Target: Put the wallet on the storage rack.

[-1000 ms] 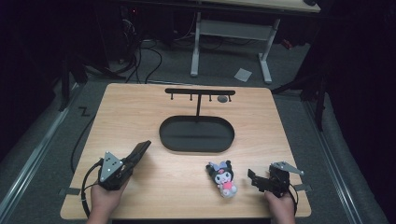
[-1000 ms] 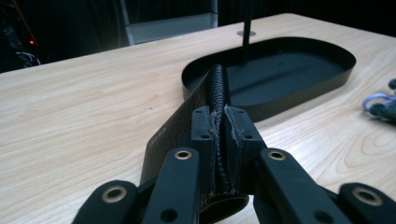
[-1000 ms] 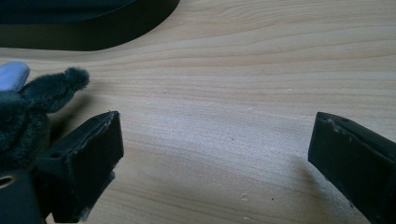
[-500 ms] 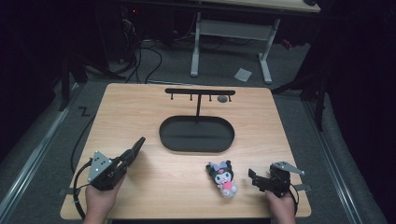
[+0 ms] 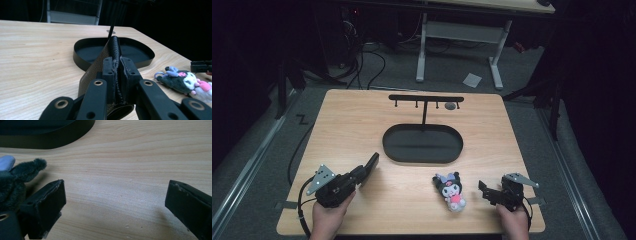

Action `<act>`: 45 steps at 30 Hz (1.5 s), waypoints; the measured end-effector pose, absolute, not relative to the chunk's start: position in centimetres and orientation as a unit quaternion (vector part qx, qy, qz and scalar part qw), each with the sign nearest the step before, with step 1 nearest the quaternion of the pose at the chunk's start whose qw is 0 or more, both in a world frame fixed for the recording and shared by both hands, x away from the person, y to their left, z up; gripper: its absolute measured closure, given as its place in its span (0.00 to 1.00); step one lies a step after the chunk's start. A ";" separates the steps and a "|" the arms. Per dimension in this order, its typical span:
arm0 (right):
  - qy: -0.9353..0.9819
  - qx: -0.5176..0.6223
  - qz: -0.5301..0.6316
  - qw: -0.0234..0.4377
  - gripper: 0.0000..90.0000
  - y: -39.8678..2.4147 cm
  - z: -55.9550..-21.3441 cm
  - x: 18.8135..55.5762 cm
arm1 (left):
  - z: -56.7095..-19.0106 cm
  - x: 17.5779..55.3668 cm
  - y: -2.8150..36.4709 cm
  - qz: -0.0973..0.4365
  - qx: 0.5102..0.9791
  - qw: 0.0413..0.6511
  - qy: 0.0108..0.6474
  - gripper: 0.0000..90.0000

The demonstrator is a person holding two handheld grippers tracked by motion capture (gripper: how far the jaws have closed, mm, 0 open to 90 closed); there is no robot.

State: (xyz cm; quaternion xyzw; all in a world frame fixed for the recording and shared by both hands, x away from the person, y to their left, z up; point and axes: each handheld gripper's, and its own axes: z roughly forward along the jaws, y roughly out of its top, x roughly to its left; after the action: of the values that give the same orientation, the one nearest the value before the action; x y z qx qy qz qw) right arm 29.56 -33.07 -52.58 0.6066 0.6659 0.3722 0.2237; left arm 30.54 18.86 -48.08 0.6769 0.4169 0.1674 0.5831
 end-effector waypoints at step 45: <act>0.661 0.614 0.370 0.221 0.04 -33.4 -52.7 29.6 | -48.5 32.2 21.6 0.244 0.641 0.568 0.456 0.60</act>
State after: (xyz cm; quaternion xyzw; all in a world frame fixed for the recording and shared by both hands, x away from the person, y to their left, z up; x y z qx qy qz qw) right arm 29.60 -33.38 -52.70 0.6139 0.6611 0.3703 0.2213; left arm 32.19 21.65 -48.47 0.6409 0.4556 0.2438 0.5677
